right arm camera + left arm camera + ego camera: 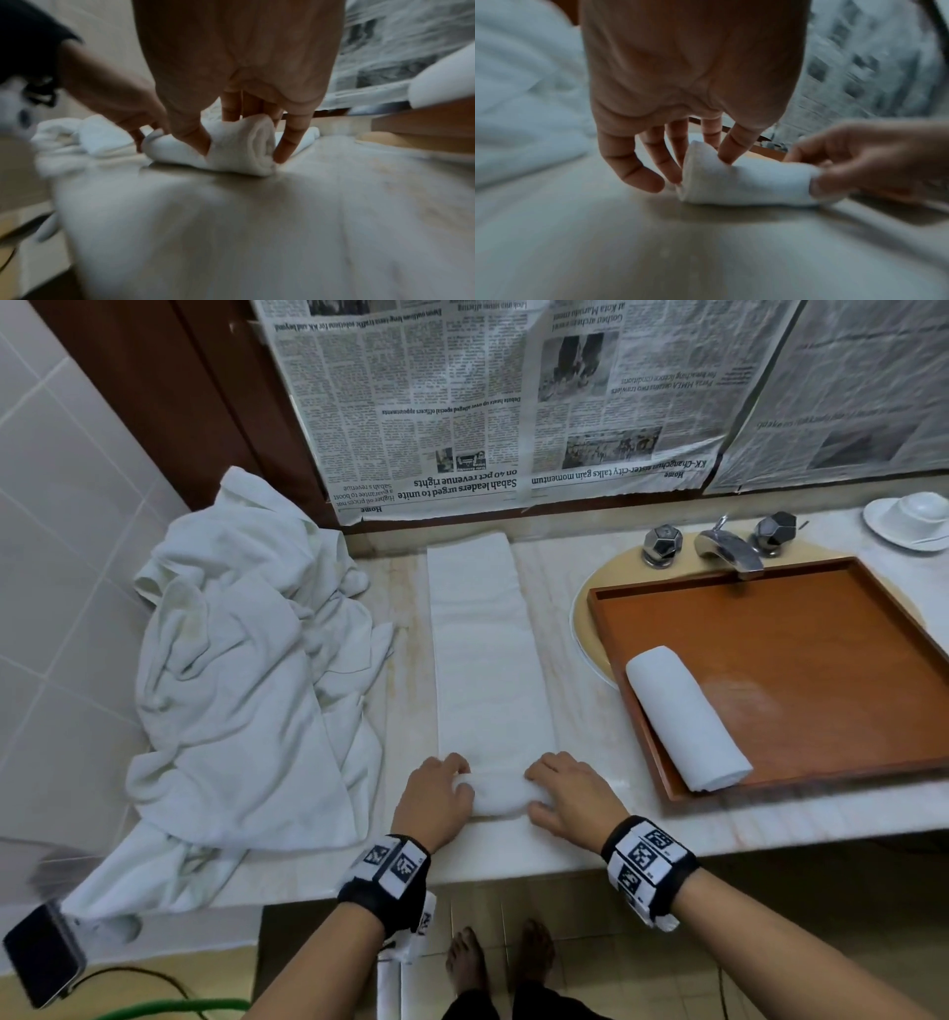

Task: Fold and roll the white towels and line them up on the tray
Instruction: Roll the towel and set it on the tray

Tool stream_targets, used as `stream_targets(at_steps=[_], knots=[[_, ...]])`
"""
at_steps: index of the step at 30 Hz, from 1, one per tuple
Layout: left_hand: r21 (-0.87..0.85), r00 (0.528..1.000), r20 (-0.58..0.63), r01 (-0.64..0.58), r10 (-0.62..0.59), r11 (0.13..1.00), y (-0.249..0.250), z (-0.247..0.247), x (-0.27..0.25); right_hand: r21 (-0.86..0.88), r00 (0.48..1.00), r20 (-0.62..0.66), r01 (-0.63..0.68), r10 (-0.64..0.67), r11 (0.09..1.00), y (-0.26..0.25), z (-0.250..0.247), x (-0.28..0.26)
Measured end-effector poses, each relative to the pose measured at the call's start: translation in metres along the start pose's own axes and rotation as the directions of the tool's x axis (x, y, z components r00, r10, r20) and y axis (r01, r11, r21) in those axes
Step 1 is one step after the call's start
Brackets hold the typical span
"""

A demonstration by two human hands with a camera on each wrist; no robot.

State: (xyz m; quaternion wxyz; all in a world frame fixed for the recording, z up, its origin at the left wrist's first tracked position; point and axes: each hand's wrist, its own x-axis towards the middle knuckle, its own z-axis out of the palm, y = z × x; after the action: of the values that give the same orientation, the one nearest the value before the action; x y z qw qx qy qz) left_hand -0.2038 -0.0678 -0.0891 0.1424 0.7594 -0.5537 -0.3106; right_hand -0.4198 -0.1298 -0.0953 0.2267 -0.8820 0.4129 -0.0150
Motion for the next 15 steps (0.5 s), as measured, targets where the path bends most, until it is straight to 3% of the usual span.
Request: stream_targets(at_steps=[3,5,8,12,15], knots=[[0.143,0.986,-0.09,-0.13,0.144,0.981,-0.003,0.003,-0.002,0.085,0.997,0.017,-0.077,0.076,0.993,0.0,-0.005,0.012],[0.173,0.973,-0.041,-0.217,0.227,0.961,-0.008,0.003,-0.005,0.144,0.994,0.034,-0.112,0.108,0.983,0.0,-0.006,0.018],[0.189,0.975,0.023,-0.223,0.223,0.956,-0.016,0.006,-0.008,0.232,0.988,0.052,-0.155,0.147,0.96,0.0,-0.006,0.023],[0.146,0.985,0.009,-0.171,0.172,0.974,-0.018,0.006,-0.002,0.198,0.988,0.048,-0.154,0.147,0.968,-0.003,-0.004,0.017],[0.116,0.989,0.054,-0.14,0.135,0.983,-0.011,0.002,0.002,0.147,0.99,-0.035,-0.127,0.134,0.981,-0.004,-0.005,0.008]])
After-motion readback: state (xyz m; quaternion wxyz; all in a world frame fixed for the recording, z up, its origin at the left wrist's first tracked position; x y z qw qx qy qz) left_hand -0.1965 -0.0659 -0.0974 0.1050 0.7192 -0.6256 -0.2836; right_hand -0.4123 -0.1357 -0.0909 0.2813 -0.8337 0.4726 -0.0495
